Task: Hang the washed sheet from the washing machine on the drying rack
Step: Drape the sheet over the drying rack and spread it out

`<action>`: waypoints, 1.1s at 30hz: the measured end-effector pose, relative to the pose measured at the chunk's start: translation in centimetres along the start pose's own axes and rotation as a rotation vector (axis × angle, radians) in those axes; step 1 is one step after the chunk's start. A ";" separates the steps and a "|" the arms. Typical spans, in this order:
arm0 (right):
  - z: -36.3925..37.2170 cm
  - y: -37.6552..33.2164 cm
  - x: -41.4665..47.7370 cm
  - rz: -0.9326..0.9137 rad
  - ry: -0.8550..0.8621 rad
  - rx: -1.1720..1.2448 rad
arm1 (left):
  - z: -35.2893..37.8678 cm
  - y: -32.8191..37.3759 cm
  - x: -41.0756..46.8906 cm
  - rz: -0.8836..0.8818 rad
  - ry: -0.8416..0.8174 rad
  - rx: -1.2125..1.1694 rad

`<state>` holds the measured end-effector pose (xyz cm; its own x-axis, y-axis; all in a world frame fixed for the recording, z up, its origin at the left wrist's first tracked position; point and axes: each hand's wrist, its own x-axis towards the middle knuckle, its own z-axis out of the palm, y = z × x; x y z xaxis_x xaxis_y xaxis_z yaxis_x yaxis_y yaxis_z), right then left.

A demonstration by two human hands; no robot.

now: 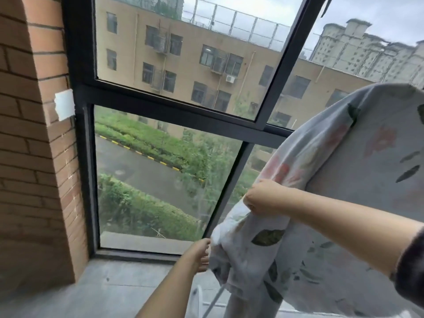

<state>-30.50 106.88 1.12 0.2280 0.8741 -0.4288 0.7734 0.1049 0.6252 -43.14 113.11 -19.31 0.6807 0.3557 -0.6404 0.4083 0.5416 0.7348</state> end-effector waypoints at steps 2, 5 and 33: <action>0.7 0.7 -0.3 0.000 0.021 0.076 | 0.9 -0.6 0.5 -0.055 -0.144 -0.089; 1.4 1.3 -0.6 0.003 0.103 0.180 | 1.8 0.3 0.6 0.088 -0.081 -0.182; -16.7 9.7 -6.1 0.177 1.151 0.652 | -11.1 28.9 -30.2 1.291 0.166 0.065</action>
<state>-34.26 110.50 20.64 -0.0224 0.7859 0.6179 0.9985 -0.0131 0.0529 -58.64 126.46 18.82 0.5205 0.6809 0.5153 -0.4483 -0.2958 0.8436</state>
